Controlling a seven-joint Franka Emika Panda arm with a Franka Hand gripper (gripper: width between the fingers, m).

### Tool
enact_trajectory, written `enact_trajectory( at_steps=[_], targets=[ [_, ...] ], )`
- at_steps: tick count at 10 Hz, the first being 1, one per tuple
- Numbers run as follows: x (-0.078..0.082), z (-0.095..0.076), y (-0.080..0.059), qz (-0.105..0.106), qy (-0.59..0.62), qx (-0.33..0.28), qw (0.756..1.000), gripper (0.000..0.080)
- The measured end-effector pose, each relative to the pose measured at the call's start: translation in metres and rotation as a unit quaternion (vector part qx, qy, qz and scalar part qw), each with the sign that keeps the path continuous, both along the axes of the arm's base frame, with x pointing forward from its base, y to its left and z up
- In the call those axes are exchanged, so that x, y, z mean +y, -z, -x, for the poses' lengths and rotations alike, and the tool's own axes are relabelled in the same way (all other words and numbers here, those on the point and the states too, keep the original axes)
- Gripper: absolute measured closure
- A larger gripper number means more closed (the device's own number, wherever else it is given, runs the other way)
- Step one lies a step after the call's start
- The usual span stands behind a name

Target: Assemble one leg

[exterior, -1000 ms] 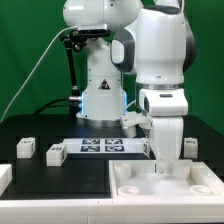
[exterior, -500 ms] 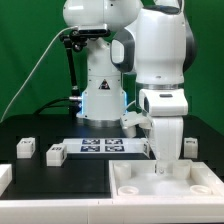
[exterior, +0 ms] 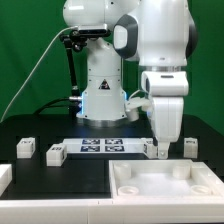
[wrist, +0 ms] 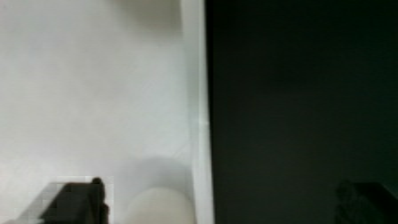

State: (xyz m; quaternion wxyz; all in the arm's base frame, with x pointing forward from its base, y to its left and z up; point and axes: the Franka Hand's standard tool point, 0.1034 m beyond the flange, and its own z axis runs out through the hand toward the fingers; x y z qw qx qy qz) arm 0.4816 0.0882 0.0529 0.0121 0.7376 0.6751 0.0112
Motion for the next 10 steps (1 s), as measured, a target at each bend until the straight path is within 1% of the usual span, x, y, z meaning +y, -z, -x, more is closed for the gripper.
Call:
enact_trajectory(
  at_steps=[1,2,4,5,6,7,8,9,10],
  targets=[
    [0.003,0.004,-0.011,0.001,0.013,-0.007,1.000,0.0151],
    [0.006,0.004,-0.020,0.002,0.020,-0.014,1.000,0.0151],
    [0.006,0.004,-0.018,0.001,0.026,-0.013,1.000,0.0151],
    [0.007,0.004,-0.018,-0.002,0.062,-0.013,0.998,0.0151],
    [0.009,0.006,-0.017,-0.008,0.126,-0.015,0.992,0.0151],
    [0.012,0.018,-0.011,-0.016,0.191,-0.016,0.981,0.0151],
    [0.016,0.029,-0.009,-0.020,0.280,-0.009,0.960,0.0151],
    [0.023,0.034,-0.009,-0.032,0.349,-0.012,0.936,0.0151],
    [0.025,0.038,-0.007,-0.040,0.396,-0.011,0.917,0.0151]
  ],
)
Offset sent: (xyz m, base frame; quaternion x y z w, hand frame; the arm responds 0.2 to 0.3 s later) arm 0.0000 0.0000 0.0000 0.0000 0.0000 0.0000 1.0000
